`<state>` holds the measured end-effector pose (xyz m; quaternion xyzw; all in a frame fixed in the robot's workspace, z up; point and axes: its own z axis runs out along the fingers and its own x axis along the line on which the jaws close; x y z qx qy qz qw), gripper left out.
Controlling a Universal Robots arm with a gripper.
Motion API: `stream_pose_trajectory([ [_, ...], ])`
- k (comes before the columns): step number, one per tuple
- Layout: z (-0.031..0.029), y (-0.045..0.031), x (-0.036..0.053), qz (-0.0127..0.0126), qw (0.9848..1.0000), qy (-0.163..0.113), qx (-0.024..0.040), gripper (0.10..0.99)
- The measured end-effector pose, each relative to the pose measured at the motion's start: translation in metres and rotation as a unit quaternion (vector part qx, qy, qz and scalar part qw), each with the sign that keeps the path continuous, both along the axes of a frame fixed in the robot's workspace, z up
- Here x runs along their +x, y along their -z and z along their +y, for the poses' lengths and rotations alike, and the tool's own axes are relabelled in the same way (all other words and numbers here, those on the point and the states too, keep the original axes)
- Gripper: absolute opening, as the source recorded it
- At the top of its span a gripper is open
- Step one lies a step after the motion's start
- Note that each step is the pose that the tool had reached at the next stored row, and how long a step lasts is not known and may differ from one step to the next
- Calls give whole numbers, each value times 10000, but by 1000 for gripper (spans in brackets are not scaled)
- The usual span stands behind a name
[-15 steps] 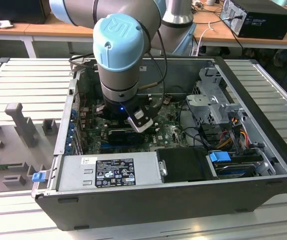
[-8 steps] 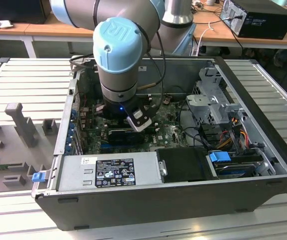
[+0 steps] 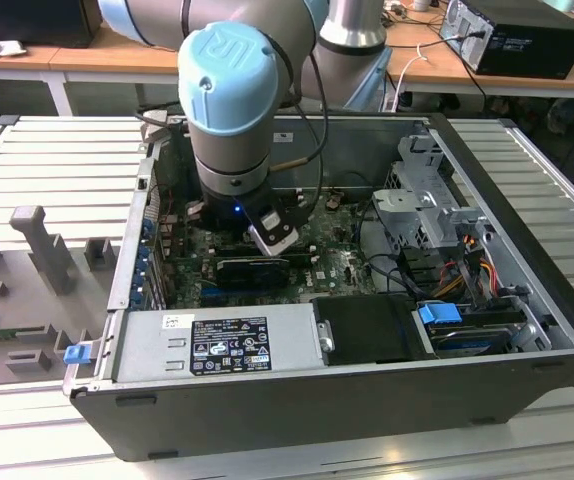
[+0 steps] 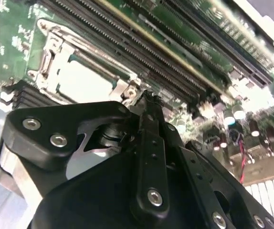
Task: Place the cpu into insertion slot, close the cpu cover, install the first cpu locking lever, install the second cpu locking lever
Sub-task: 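Install the second cpu locking lever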
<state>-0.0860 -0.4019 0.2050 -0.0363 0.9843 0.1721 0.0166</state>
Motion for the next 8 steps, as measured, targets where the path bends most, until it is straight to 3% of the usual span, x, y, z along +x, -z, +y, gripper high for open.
stream_pose_trajectory([
  [8,0,-177,-1,0,10000,1,-1,106],
])
